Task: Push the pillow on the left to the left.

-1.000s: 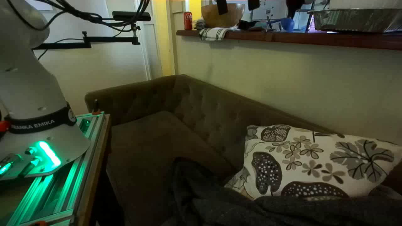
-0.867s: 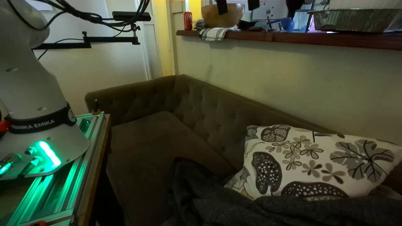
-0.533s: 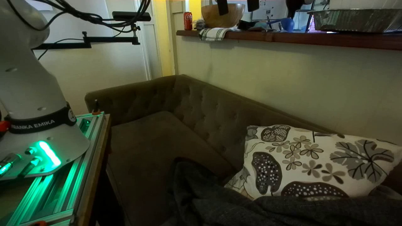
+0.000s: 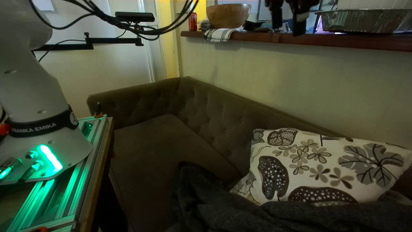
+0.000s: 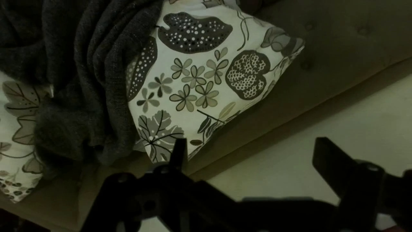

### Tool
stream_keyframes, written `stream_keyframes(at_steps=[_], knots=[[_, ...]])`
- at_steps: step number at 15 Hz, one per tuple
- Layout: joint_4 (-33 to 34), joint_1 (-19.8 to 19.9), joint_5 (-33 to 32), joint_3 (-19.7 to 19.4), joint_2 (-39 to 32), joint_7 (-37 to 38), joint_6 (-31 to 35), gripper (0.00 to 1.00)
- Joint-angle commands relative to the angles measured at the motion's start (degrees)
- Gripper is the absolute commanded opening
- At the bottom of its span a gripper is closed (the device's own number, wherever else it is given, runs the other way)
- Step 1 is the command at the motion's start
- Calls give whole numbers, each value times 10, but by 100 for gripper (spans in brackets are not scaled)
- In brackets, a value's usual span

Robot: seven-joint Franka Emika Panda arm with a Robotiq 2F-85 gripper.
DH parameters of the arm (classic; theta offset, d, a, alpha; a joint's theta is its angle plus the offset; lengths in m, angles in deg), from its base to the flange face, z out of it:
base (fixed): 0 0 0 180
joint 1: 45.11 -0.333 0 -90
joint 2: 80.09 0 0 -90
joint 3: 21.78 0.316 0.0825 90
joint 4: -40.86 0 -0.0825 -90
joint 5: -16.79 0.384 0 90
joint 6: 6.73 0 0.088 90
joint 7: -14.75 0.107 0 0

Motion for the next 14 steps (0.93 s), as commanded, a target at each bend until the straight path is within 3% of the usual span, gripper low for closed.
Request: stream_keyframes(at_steps=[1, 6, 10, 11, 14], knots=[[101, 32, 68, 10, -125, 53, 3, 100], [209, 67, 88, 24, -272, 178, 8, 100], [290, 80, 96, 34, -346, 290, -17, 100], [236, 77, 68, 33, -311, 256, 8, 100], [247, 77, 67, 35, -326, 262, 8, 100]])
